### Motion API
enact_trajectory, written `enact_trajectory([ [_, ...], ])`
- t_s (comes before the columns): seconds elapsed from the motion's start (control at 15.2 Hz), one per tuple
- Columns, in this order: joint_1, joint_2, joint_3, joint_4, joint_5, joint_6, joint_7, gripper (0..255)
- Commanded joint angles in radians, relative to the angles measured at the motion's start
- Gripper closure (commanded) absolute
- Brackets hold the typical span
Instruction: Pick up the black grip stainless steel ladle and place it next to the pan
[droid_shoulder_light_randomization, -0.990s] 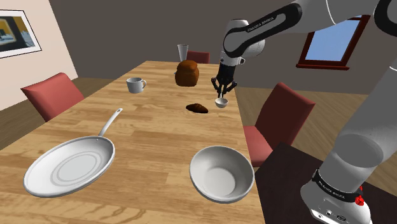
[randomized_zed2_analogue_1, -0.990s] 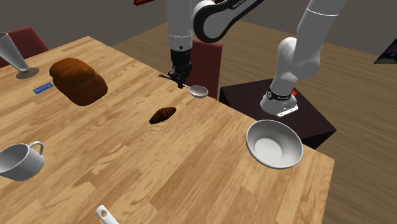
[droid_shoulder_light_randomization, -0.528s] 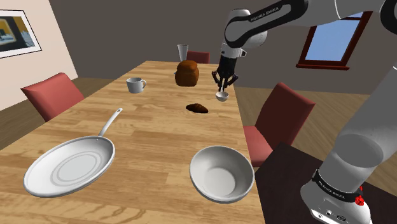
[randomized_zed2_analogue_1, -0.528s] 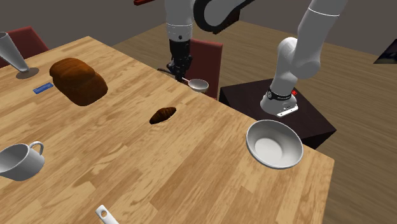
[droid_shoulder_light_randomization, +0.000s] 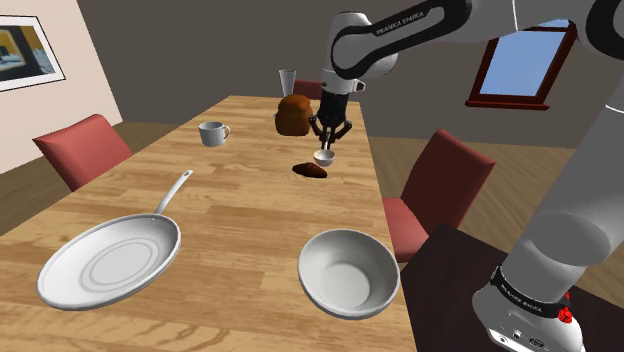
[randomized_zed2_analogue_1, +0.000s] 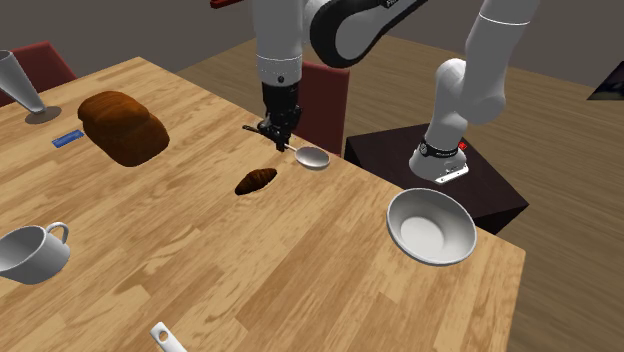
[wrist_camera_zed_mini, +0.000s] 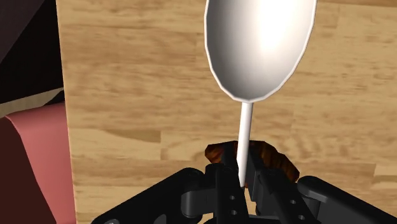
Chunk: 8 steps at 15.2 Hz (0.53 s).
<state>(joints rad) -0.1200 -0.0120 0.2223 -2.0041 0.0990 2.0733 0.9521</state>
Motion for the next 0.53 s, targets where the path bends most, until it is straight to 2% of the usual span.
enact_trajectory([
  [0.0, 0.025, 0.03, 0.026, 0.042, -0.013, -0.008, 0.059, 255],
  [0.46, 0.115, 0.16, 0.094, 0.198, -0.077, -0.027, 0.24, 255],
])
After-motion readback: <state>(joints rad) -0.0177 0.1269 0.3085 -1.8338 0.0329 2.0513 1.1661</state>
